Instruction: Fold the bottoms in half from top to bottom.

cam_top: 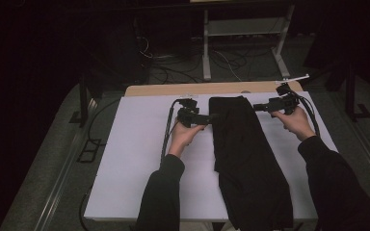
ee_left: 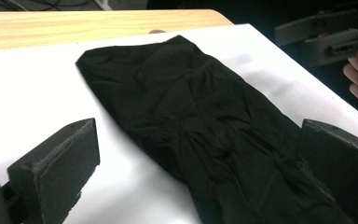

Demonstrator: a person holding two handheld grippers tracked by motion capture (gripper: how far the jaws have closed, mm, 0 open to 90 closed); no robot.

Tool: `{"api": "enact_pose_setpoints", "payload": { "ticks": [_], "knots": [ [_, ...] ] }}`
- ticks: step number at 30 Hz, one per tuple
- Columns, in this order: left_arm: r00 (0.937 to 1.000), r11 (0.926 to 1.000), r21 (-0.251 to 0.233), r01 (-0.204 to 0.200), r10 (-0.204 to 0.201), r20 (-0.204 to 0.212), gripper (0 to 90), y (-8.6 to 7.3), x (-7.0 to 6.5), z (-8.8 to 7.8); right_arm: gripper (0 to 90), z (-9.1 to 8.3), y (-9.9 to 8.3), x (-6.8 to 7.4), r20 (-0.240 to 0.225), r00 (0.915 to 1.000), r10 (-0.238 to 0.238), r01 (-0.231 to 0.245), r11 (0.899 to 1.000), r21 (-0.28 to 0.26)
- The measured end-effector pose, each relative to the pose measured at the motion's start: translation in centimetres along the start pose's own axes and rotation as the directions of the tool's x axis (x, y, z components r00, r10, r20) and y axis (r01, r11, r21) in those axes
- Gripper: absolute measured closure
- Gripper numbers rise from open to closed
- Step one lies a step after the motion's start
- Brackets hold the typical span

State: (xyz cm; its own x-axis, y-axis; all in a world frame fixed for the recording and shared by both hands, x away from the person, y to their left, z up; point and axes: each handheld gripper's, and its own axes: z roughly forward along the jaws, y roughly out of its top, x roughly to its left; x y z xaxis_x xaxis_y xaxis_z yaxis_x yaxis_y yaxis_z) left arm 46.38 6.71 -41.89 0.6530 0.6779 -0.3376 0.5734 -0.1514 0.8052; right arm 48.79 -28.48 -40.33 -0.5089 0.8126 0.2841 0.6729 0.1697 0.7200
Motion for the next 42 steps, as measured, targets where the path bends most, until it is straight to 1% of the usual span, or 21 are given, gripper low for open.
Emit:
{"api": "enact_pose_setpoints", "payload": {
  "ticks": [2, 3, 6, 8, 9, 10, 12, 13, 14, 15, 17, 19, 22, 26, 30, 33, 35, 37, 38, 40, 42],
  "knots": [
    [0.9998, 0.9998, -0.012, 0.018, -0.018, 0.000, 0.0, -0.1, 0.1, 0.4, 4.0, 0.1, 0.0, -0.2, -0.001, 1.0000, 0.007, -0.007, 1.000, -0.003],
    [0.9997, 0.9996, -0.016, 0.023, -0.023, 0.003, 0.0, -0.2, 0.2, 0.6, 4.0, 0.2, -0.1, -0.6, 0.004, 0.9997, 0.022, -0.022, 1.000, 0.001],
    [0.9995, 0.9994, -0.015, 0.033, -0.033, -0.001, 0.0, -0.4, 0.3, 1.1, 4.0, 0.4, -0.2, -0.8, 0.010, 0.9996, 0.027, -0.027, 1.000, 0.010],
    [0.9990, 0.9990, -0.008, 0.044, -0.044, -0.002, 0.0, -0.6, 0.5, 1.4, 4.1, 0.7, -0.3, -1.0, 0.016, 0.9992, 0.035, -0.036, 0.999, 0.023],
    [0.9979, 0.9979, 0.001, 0.065, -0.065, -0.005, 0.0, -0.8, 0.7, 1.7, 4.2, 0.9, -0.5, -1.3, 0.015, 0.9988, 0.047, -0.047, 0.998, 0.034],
    [0.9979, 0.9979, 0.001, 0.065, -0.065, -0.005, 0.0, -0.8, 0.7, 1.7, 4.2, 0.9, -0.5, -1.3, 0.015, 0.9988, 0.047, -0.047, 0.998, 0.034],
    [0.9959, 0.9956, 0.027, 0.090, -0.090, -0.009, 0.0, -1.2, 0.7, 2.3, 4.5, 1.4, -0.8, -1.6, 0.009, 0.9978, 0.066, -0.067, 0.996, 0.056],
    [0.9959, 0.9956, 0.027, 0.090, -0.090, -0.009, 0.0, -1.2, 0.7, 2.3, 4.5, 1.4, -0.8, -1.6, 0.009, 0.9978, 0.066, -0.067, 0.996, 0.056],
    [0.9948, 0.9940, 0.041, 0.102, -0.102, 0.001, 0.0, -1.3, 0.7, 2.5, 8.8, 1.8, -0.9, -1.7, 0.015, 0.9978, 0.064, -0.065, 0.995, 0.077],
    [0.9926, 0.9917, 0.045, 0.120, -0.121, 0.012, 0.0, -1.5, 0.7, 2.8, 12.3, 1.9, -1.0, -1.7, 0.017, 0.9979, 0.062, -0.063, 0.995, 0.081],
    [0.9923, 0.9913, 0.047, 0.123, -0.124, 0.013, 0.0, -1.5, 0.6, 2.9, 13.3, 2.0, -1.0, -1.7, 0.015, 0.9980, 0.061, -0.062, 0.994, 0.087],
    [0.9915, 0.9905, 0.051, 0.128, -0.129, 0.017, 0.0, -1.7, 0.6, 3.2, 13.6, 2.5, -1.2, -1.7, -0.001, 0.9969, 0.079, -0.078, 0.991, 0.107],
    [0.9905, 0.9895, 0.054, 0.134, -0.136, 0.024, 0.0, -1.9, 0.4, 3.6, 13.9, 2.9, -1.3, -1.6, -0.011, 0.9962, 0.086, -0.084, 0.989, 0.118],
    [0.9867, 0.9865, 0.059, 0.153, -0.155, 0.047, 0.0, -2.2, 0.4, 4.0, 14.3, 3.7, -1.6, -1.4, -0.028, 0.9950, 0.096, -0.091, 0.986, 0.140],
    [0.9844, 0.9852, 0.057, 0.161, -0.165, 0.061, 0.0, -2.4, 0.3, 4.3, 15.5, 4.1, -1.8, -1.5, -0.035, 0.9948, 0.095, -0.090, 0.986, 0.143],
    [0.9849, 0.9856, 0.061, 0.158, -0.161, 0.063, 0.1, -2.5, 0.1, 4.5, 18.3, 4.6, -2.1, -1.5, -0.053, 0.9929, 0.106, -0.098, 0.985, 0.144],
    [0.9848, 0.9856, 0.062, 0.157, -0.161, 0.065, 0.1, -2.5, 0.1, 4.5, 19.3, 4.7, -2.1, -1.5, -0.055, 0.9928, 0.107, -0.098, 0.985, 0.141],
    [0.9810, 0.9826, 0.050, 0.179, -0.182, 0.068, 4.5, -2.5, 0.3, 4.4, 22.4, 4.8, -2.2, -1.4, -0.059, 0.9921, 0.111, -0.103, 0.986, 0.129],
    [0.9810, 0.9826, 0.050, 0.179, -0.182, 0.068, 6.5, -2.5, 0.3, 4.4, 22.4, 4.8, -2.2, -1.4, -0.059, 0.9921, 0.111, -0.103, 0.986, 0.129],
    [0.9767, 0.9794, 0.038, 0.198, -0.201, 0.076, 6.8, -2.5, 0.5, 4.3, 26.2, 4.8, -2.2, -1.4, -0.061, 0.9914, 0.116, -0.108, 0.987, 0.121],
    [0.9765, 0.9792, 0.036, 0.200, -0.202, 0.075, 7.5, -2.5, 0.5, 4.3, 27.2, 4.8, -2.2, -1.4, -0.061, 0.9912, 0.118, -0.110, 0.987, 0.119]
  ]
}}
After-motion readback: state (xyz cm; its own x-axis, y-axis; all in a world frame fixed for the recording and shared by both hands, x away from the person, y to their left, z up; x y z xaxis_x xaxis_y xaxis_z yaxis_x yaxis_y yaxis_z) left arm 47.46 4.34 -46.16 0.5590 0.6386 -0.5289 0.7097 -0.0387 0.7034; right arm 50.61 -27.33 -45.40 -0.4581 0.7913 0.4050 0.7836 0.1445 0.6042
